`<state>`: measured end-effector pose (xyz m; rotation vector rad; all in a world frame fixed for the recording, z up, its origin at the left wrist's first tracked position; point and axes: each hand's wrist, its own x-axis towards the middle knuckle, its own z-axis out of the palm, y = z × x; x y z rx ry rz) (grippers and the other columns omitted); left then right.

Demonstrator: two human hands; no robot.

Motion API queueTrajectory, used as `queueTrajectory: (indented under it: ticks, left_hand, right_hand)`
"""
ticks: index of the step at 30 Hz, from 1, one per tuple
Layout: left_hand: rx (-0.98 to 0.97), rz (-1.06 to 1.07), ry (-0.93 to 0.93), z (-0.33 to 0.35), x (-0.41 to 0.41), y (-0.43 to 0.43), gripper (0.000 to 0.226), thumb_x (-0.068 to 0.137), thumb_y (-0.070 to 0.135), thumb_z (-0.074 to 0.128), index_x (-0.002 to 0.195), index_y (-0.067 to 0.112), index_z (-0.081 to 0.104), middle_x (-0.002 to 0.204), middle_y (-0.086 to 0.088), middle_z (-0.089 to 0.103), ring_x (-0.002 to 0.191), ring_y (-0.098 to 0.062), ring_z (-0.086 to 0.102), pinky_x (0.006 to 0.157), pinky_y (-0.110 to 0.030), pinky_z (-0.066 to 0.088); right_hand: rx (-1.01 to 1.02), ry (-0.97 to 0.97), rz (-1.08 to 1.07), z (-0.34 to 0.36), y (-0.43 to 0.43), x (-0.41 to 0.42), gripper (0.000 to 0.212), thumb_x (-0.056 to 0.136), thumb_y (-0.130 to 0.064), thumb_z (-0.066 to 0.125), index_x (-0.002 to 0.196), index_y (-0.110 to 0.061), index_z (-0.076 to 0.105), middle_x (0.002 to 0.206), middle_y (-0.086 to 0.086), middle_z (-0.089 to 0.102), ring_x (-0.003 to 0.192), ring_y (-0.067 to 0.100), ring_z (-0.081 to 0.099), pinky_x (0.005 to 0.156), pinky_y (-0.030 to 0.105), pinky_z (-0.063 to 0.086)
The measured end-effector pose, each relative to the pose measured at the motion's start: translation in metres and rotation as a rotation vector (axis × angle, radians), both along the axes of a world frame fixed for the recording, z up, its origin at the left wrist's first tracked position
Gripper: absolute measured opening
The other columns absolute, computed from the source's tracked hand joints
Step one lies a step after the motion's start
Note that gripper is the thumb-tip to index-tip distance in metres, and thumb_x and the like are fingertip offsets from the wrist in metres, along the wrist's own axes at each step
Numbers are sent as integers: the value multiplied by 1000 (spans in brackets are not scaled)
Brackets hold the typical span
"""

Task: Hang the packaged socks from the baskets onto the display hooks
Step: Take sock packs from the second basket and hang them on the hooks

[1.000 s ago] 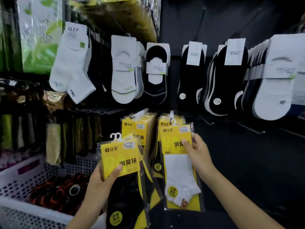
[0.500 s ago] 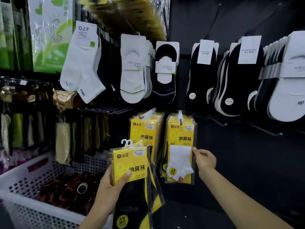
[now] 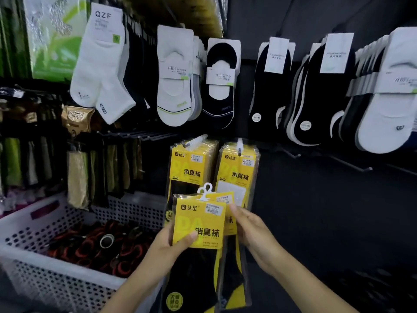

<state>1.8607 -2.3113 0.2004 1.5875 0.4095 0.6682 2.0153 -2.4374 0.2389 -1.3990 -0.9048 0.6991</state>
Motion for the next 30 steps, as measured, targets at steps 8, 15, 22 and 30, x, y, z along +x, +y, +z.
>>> queueTrajectory:
  ticks: [8, 15, 22, 30]
  left_hand:
    - [-34, 67, -83, 8, -5, -1, 39, 77, 35, 64, 115, 29, 59, 109, 11, 71, 100, -6, 67, 82, -24, 53]
    - [-158, 219, -166, 14, -22, 15, 40, 76, 39, 63, 115, 30, 62, 111, 10, 71, 100, -6, 67, 87, -29, 48]
    - [-213, 242, -193, 18, -28, 21, 42, 76, 40, 63, 116, 28, 61, 110, 10, 71, 104, -10, 66, 89, -30, 47]
    - [-234, 256, -201, 17, -28, 21, 43, 71, 43, 65, 112, 29, 64, 107, 9, 73, 100, -9, 68, 89, -31, 48]
  right_hand:
    - [225, 64, -188, 6, -9, 15, 37, 77, -36, 64, 105, -12, 70, 99, 6, 75, 93, 19, 72, 75, 24, 58]
    - [364, 64, -443, 36, 2, 40, 14, 90, -24, 60, 95, -15, 70, 86, -1, 76, 78, 10, 73, 59, 17, 56]
    - [310, 60, -483, 38, 34, 56, 12, 91, -23, 60, 90, -16, 69, 87, 3, 75, 78, 14, 73, 69, 28, 57]
    - [165, 63, -754, 22, 57, 75, 22, 86, -25, 69, 101, -10, 64, 104, 9, 69, 91, 17, 65, 75, 26, 52]
